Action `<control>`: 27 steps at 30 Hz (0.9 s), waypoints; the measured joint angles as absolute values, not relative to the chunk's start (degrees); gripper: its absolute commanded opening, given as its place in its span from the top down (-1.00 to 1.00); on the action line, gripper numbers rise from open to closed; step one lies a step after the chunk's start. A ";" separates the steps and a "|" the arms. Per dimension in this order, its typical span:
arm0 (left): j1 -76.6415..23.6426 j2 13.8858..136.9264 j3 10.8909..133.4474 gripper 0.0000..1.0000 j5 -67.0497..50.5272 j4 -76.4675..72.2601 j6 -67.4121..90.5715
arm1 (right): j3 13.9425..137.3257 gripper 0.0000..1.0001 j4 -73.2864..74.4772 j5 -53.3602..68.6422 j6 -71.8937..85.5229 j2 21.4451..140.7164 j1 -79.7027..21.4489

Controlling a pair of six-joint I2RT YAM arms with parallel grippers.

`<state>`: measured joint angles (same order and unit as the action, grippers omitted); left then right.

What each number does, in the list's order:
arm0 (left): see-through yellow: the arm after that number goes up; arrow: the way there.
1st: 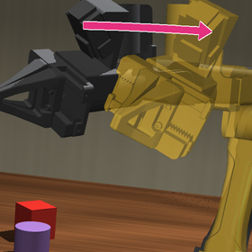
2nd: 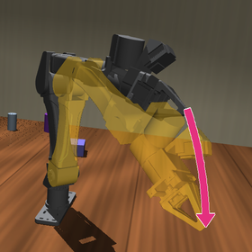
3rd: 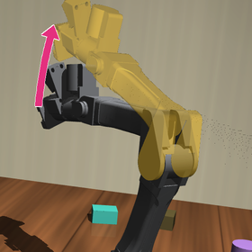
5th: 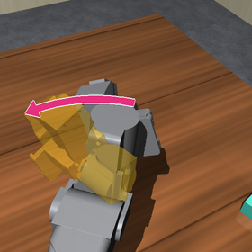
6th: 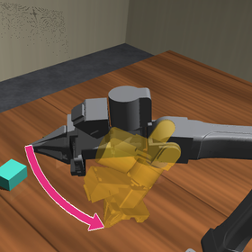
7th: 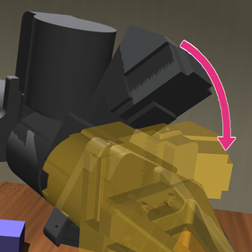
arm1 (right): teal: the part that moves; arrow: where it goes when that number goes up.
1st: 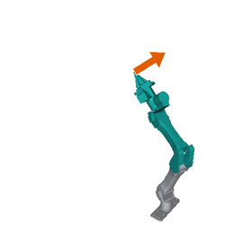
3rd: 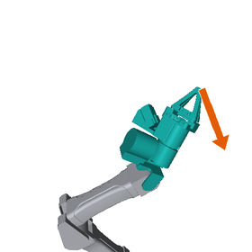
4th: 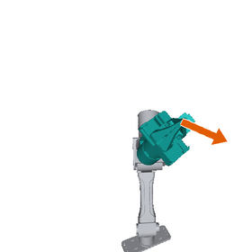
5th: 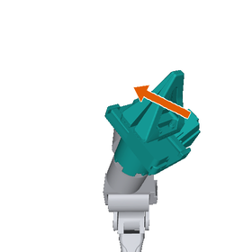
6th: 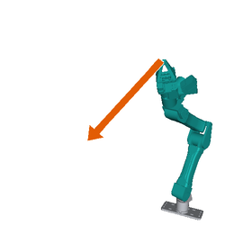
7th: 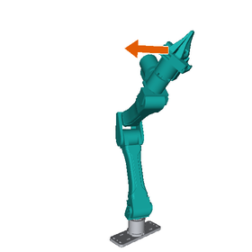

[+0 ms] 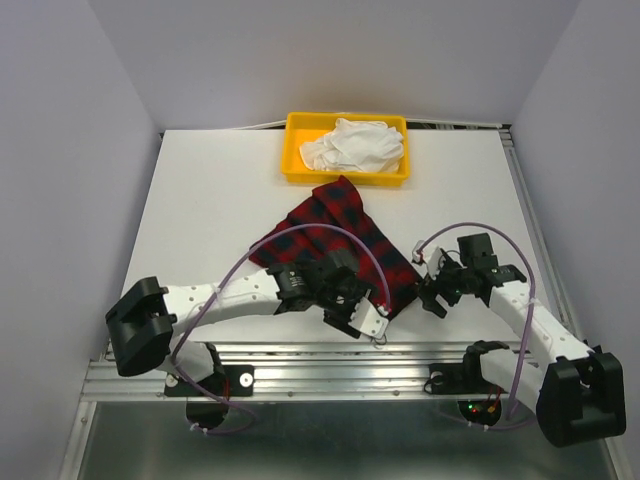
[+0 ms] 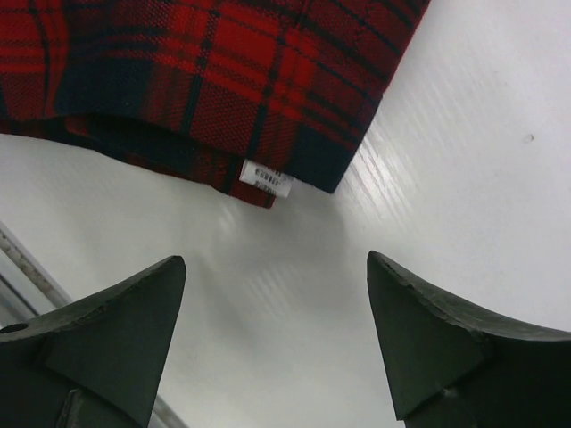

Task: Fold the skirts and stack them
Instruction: Fold the skirt

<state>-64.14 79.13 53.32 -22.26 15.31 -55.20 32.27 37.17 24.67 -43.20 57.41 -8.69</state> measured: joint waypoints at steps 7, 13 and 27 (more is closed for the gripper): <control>-66.37 85.47 55.33 -0.38 -22.24 12.32 -58.48 | 26.13 -0.59 24.12 27.68 -42.00 56.95 -8.69; -67.83 87.46 55.33 -0.38 -22.24 11.16 -59.27 | 21.39 -0.47 15.59 28.58 -39.53 52.62 -8.69; -68.60 95.90 58.65 0.39 -20.56 9.26 -61.08 | 20.25 -0.27 8.43 30.52 -37.74 55.90 -8.69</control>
<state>-68.60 95.90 58.65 -20.56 9.26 -61.08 20.25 8.43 30.52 -37.74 55.90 -8.69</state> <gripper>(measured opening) 0.394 0.667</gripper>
